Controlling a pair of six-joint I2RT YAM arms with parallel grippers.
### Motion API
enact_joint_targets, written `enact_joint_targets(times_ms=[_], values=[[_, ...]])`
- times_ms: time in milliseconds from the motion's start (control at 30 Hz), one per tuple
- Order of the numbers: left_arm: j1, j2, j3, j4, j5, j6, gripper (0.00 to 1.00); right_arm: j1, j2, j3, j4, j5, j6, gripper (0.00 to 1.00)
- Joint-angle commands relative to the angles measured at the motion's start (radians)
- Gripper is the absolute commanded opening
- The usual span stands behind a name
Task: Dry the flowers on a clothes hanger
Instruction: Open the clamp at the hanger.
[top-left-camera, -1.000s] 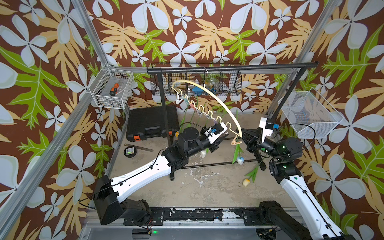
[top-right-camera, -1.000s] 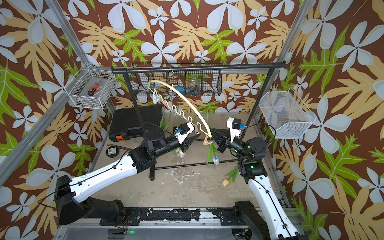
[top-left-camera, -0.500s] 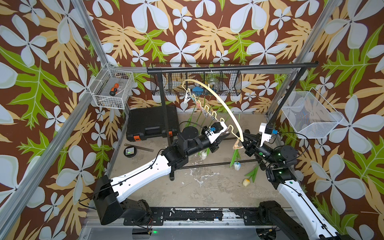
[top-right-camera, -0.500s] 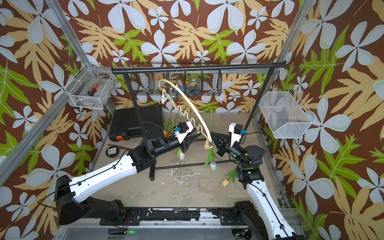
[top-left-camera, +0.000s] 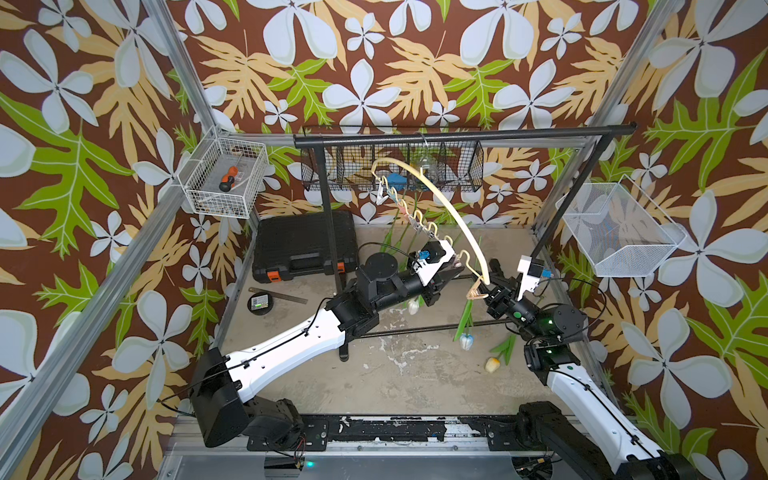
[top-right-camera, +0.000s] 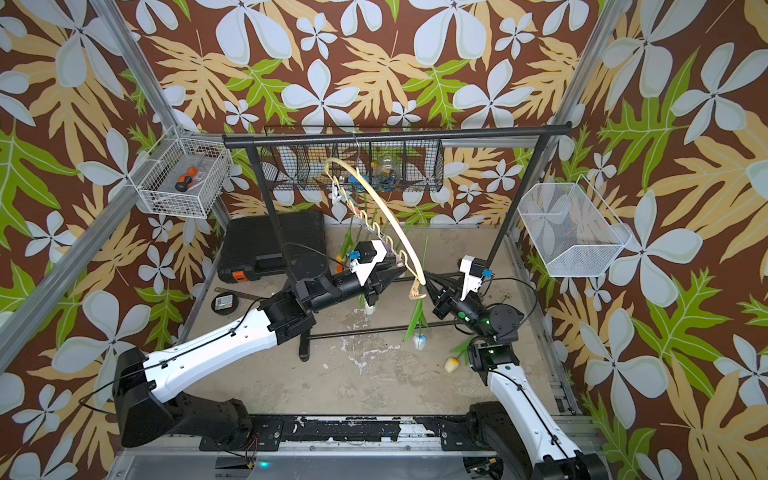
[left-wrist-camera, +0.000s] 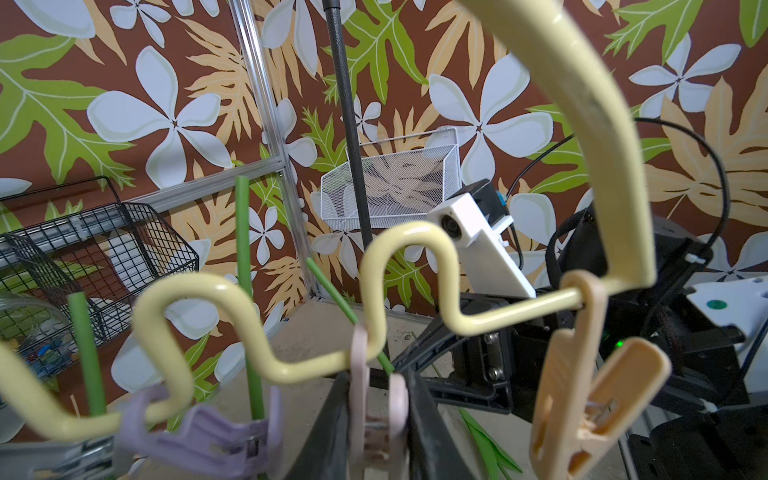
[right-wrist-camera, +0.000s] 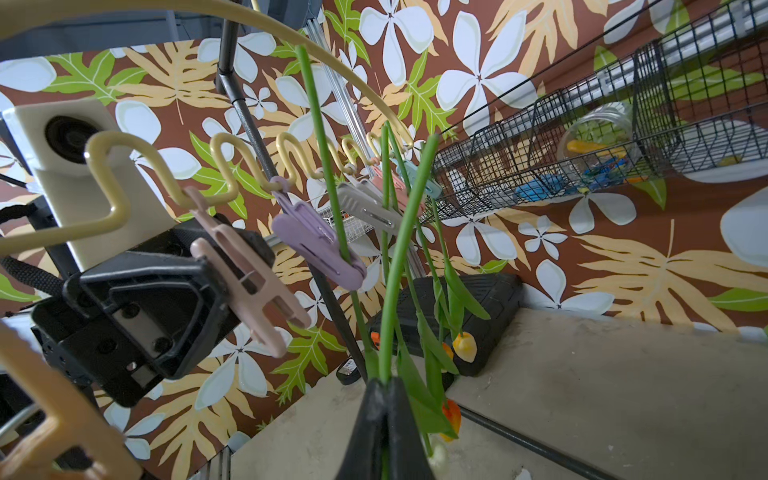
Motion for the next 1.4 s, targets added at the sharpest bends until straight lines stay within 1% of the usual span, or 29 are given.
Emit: enact_joint_targets(times_ms=[0, 267, 467, 733, 1033, 1367], values=[[0.002, -0.001, 0.0, 0.062, 0.02, -0.045, 0.14, 0.017, 0.002, -0.034, 0.148, 0.051, 0.074, 0.0], [0.001, 0.004, -0.003, 0.081, 0.014, -0.083, 0.11, 0.134, 0.034, -0.035, 0.194, 0.108, 0.049, 0.0], [0.001, 0.005, -0.01, 0.097, -0.004, -0.125, 0.1, 0.195, 0.039, -0.033, 0.219, 0.143, 0.016, 0.0], [0.001, 0.002, -0.018, 0.113, -0.032, -0.148, 0.1, 0.208, 0.044, -0.042, 0.229, 0.162, 0.014, 0.0], [0.002, 0.003, -0.018, 0.133, -0.003, -0.178, 0.1, 0.233, 0.07, -0.032, 0.244, 0.163, 0.021, 0.0], [0.001, 0.005, -0.03, 0.146, -0.015, -0.197, 0.1, 0.248, 0.074, -0.028, 0.266, 0.163, 0.029, 0.0]])
